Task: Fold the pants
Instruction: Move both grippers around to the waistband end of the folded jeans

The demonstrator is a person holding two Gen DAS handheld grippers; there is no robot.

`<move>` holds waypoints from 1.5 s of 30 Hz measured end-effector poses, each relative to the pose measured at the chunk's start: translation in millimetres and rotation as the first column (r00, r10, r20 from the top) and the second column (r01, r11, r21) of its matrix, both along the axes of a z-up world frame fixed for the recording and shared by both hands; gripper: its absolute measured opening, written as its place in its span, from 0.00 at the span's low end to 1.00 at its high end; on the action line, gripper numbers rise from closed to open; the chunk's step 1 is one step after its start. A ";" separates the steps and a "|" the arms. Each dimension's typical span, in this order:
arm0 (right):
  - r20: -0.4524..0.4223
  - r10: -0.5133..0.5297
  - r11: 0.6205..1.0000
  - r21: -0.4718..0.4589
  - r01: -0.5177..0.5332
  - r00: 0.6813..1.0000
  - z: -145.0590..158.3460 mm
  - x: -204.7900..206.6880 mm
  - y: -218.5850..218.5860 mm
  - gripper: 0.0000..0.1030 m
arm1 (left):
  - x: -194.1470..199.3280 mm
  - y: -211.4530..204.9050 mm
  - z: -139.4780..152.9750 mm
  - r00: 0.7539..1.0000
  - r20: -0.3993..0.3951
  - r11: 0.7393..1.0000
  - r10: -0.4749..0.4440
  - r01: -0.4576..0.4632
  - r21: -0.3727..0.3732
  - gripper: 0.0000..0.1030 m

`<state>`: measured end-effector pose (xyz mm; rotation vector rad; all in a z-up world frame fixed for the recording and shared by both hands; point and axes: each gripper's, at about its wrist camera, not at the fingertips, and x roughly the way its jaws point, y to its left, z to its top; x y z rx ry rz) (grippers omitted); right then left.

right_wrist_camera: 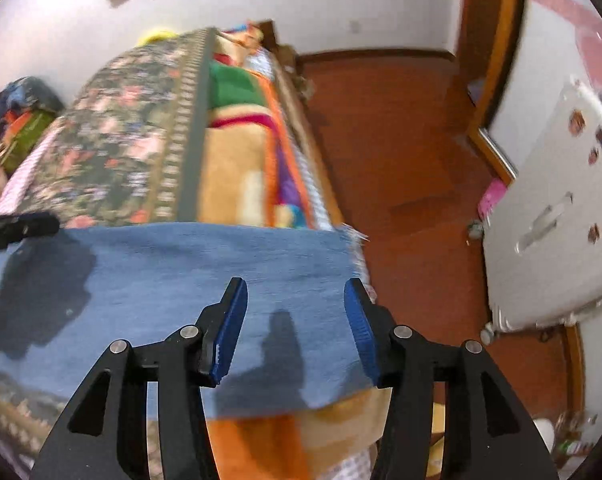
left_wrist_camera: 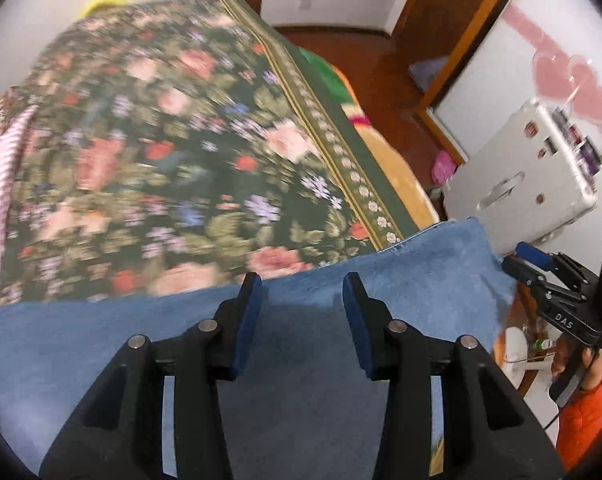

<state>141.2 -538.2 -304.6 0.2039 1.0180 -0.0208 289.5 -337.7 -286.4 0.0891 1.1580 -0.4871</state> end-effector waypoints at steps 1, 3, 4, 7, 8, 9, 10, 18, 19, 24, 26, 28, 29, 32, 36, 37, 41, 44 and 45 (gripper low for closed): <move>0.014 0.021 1.000 0.000 -0.021 1.000 7.7 -1.5 5.8 0.45 | -4.9 13.0 11.5 1.000 0.028 1.000 0.004 -0.003 -0.004 0.41; 0.049 0.075 0.997 -0.006 -0.075 0.996 26.2 -3.4 25.7 0.45 | -16.3 45.2 34.0 0.995 0.094 1.000 0.024 -0.025 0.004 0.41; 0.064 0.100 0.995 -0.008 -0.100 0.993 34.2 -2.4 34.9 0.45 | -21.0 62.8 43.8 0.991 0.125 0.999 0.042 -0.044 0.009 0.42; 0.125 0.183 0.983 -0.006 -0.184 0.975 59.5 1.2 64.9 0.45 | -30.2 131.7 69.9 0.974 0.177 0.990 0.139 -0.140 -0.005 0.44; 0.151 0.221 0.975 -0.008 -0.222 0.964 71.2 4.0 81.7 0.45 | -32.5 155.2 76.1 0.966 0.189 0.984 0.178 -0.179 -0.012 0.46; 0.169 0.246 0.969 -0.011 -0.248 0.954 75.2 7.1 90.0 0.45 | -35.9 181.8 83.5 0.953 0.204 0.974 0.223 -0.224 -0.015 0.48; 0.186 0.272 0.962 -0.019 -0.273 0.944 81.2 8.6 101.7 0.45 | -40.2 211.9 91.3 0.937 0.223 0.962 0.269 -0.272 -0.017 0.48; 0.284 0.453 0.887 -0.045 -0.460 0.845 126.7 40.2 214.8 0.47 | -68.8 370.8 110.5 0.852 0.277 0.887 0.443 -0.461 -0.002 0.50; 0.288 0.469 0.878 -0.052 -0.475 0.835 129.3 44.0 227.9 0.47 | -73.1 388.2 110.6 0.844 0.288 0.881 0.452 -0.473 0.001 0.52; 0.284 0.546 0.833 -0.090 -0.545 0.788 131.9 65.5 297.3 0.47 | -83.6 449.7 101.3 0.825 0.317 0.864 0.468 -0.503 0.035 0.54; 0.263 0.577 0.812 -0.076 -0.579 0.773 126.1 77.1 323.6 0.47 | -84.2 468.3 95.7 0.825 0.303 0.861 0.477 -0.508 0.029 0.54; 0.236 0.601 0.794 -0.067 -0.604 0.763 120.1 85.4 344.4 0.47 | -80.5 487.5 86.1 0.828 0.274 0.857 0.489 -0.515 0.027 0.54; 0.224 0.611 0.787 -0.068 -0.613 0.759 116.8 89.6 353.0 0.47 | -77.4 494.7 80.8 0.829 0.260 0.855 0.494 -0.518 0.027 0.54; 0.176 0.644 0.762 -0.060 -0.645 0.744 103.7 104.1 380.2 0.47 | -68.3 517.3 56.3 0.837 0.195 0.851 0.511 -0.525 0.025 0.54; 0.114 0.672 0.738 -0.029 -0.674 0.731 88.2 119.5 401.4 0.47 | -59.0 535.2 25.4 0.842 0.112 0.845 0.528 -0.534 0.025 0.54; 0.101 0.678 0.733 -0.025 -0.679 0.728 85.4 122.9 405.1 0.47 | -57.7 538.9 19.3 0.835 0.105 0.837 0.540 -0.546 0.032 0.54; 0.039 0.710 0.703 0.019 -0.711 0.703 68.4 138.0 425.2 0.47 | -52.2 550.0 -1.5 0.832 0.055 0.832 0.552 -0.554 0.034 0.54; -0.008 0.731 0.682 0.047 -0.730 0.682 54.4 146.6 437.9 0.47 | -51.3 550.5 -8.5 0.838 0.039 0.838 0.544 -0.546 0.028 0.54; -0.023 0.738 0.674 0.069 -0.735 0.675 49.0 149.1 441.7 0.47 | -52.5 550.1 -8.9 0.840 0.046 0.840 0.541 -0.542 0.027 0.54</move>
